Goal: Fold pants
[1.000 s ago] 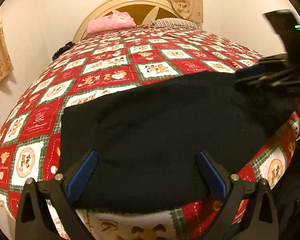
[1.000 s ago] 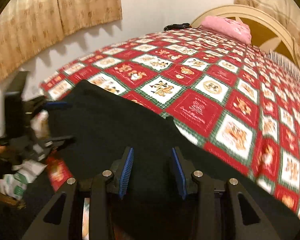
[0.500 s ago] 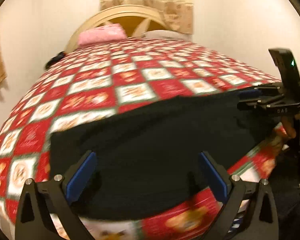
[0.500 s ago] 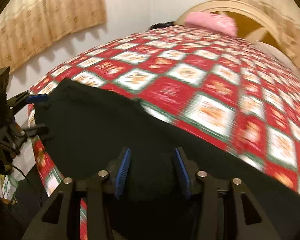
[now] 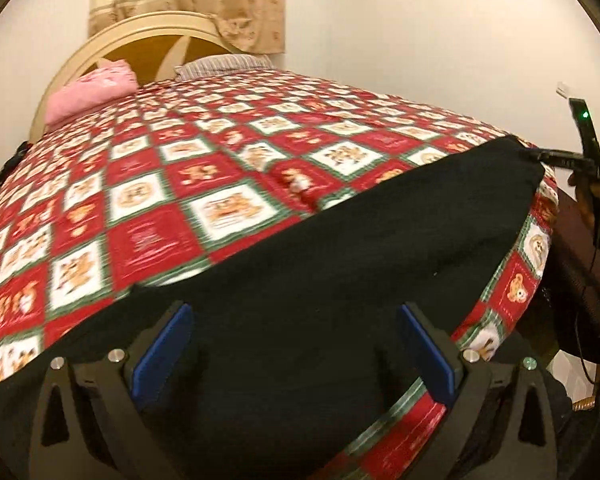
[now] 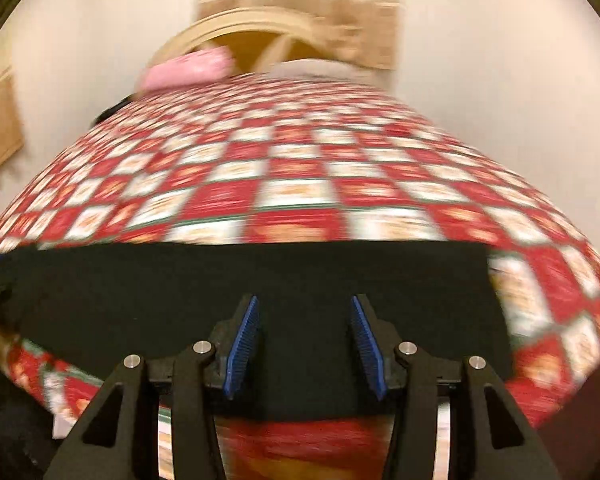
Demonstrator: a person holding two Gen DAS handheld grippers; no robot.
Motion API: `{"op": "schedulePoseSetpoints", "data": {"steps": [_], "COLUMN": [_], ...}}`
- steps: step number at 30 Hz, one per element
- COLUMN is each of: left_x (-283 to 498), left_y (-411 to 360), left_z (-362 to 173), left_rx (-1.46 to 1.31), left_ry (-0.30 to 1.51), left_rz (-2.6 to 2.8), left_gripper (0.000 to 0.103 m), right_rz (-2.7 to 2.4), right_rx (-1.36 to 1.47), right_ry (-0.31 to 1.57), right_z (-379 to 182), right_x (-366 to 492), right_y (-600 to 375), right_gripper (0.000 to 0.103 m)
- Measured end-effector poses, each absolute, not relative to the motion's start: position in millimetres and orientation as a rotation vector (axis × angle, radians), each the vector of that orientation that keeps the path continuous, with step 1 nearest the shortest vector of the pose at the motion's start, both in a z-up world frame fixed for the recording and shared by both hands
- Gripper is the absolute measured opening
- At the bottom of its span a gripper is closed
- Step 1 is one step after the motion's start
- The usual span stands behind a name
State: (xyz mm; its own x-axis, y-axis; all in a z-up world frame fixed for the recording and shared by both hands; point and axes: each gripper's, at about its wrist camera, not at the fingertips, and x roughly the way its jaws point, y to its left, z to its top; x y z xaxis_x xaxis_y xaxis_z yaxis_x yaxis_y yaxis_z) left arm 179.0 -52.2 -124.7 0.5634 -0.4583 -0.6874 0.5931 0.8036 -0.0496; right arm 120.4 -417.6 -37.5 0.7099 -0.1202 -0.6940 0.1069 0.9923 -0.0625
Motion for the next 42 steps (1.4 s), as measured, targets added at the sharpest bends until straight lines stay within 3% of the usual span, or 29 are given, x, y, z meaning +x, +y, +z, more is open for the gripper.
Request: {"op": "schedulePoseSetpoints", "data": {"steps": [12,13,15,19,26,28,29,30,36,42], "left_x": [195.1,196.0,197.6,200.2,201.2,199.4,198.4,198.2,198.7,198.6], "left_y": [-54.7,-52.3,-45.4,-42.3,-44.9,-42.7,-42.0,-42.0,-44.3,-42.8], "left_z": [-154.7,-154.6,-153.2,-155.5,-158.1,-156.8,-156.6,-157.1,-157.5,-157.8], "left_rx": [0.219,0.202,0.184,0.176,0.203,0.193,0.192,0.192,0.205,0.194], "left_ry": [0.835,0.839,0.838,0.850,0.854,0.845,0.840,0.840,0.839,0.837], "left_rz": [-0.583,-0.584,-0.575,-0.580,-0.590,-0.595,-0.599,-0.598,-0.591,-0.596], "left_gripper": [0.103,0.103,0.103,0.103,0.103,0.103,0.103,0.103,0.103,0.103], "right_rz": [-0.312,-0.292,-0.259,-0.233,-0.277,-0.255,-0.288,-0.288,-0.181,-0.070], "right_rx": [0.366,0.411,0.446,0.418,0.400,0.407,0.389,0.389,0.307,0.261], "right_ry": [0.755,0.756,0.767,0.783,0.820,0.822,0.802,0.802,0.723,0.849], "right_z": [-42.1,-44.7,-47.9,-45.8,-52.4,-49.4,-41.5,-41.5,-7.4,-38.2], "right_x": [68.1,66.9,68.0,67.2,71.1,71.8,69.3,69.3,91.2,145.9], "right_y": [-543.9,-548.0,-550.9,-541.2,-552.4,-556.9,-559.0,-559.0,-531.0,-500.2], "right_gripper": [0.049,0.045,0.017,0.009,0.010,0.022,0.037,0.039,0.039,0.039]}}
